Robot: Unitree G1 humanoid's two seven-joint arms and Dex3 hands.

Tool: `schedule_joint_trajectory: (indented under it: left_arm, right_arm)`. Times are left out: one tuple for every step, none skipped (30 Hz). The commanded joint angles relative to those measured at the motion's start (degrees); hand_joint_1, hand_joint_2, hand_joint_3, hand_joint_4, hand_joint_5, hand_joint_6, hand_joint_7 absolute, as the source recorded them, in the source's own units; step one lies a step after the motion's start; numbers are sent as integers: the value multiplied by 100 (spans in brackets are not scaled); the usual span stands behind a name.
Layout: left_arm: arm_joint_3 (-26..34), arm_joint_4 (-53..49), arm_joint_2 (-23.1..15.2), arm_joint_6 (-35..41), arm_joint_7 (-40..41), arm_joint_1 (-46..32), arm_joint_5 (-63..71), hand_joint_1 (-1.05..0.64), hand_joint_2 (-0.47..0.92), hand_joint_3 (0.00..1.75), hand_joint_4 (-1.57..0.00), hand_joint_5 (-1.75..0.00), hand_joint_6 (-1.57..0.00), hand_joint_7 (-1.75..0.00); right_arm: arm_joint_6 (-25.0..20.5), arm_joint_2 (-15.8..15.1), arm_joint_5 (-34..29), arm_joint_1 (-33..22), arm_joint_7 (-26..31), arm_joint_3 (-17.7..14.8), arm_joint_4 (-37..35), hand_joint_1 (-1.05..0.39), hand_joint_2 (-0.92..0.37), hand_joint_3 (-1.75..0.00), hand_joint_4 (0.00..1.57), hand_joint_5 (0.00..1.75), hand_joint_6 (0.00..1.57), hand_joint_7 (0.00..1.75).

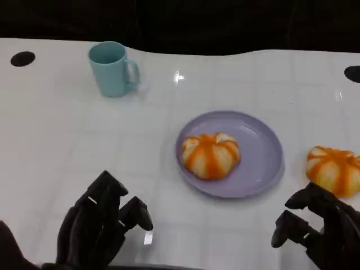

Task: Grasp the bread from the table and place it into the plate.

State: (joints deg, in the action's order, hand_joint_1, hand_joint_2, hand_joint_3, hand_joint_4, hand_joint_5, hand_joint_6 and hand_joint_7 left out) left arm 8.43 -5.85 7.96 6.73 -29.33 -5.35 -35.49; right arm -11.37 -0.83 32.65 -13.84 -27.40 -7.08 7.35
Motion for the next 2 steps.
schedule_joint_trajectory:
  left_arm:
    - [7, -37, -17, -80, 44, -33, 99, -56, 92, 41, -82, -175, -60, -175]
    - [8, -54, -8, -103, 26, -27, 120, -56, 92, 41, -82, -175, -60, -175]
  right_arm:
    - [72, -74, -21, 25, -13, -64, -74, -50, -92, -22, 74, 154, 79, 106]
    - [91, -78, -26, 31, -30, -66, -93, -50, -92, -22, 74, 154, 79, 107]
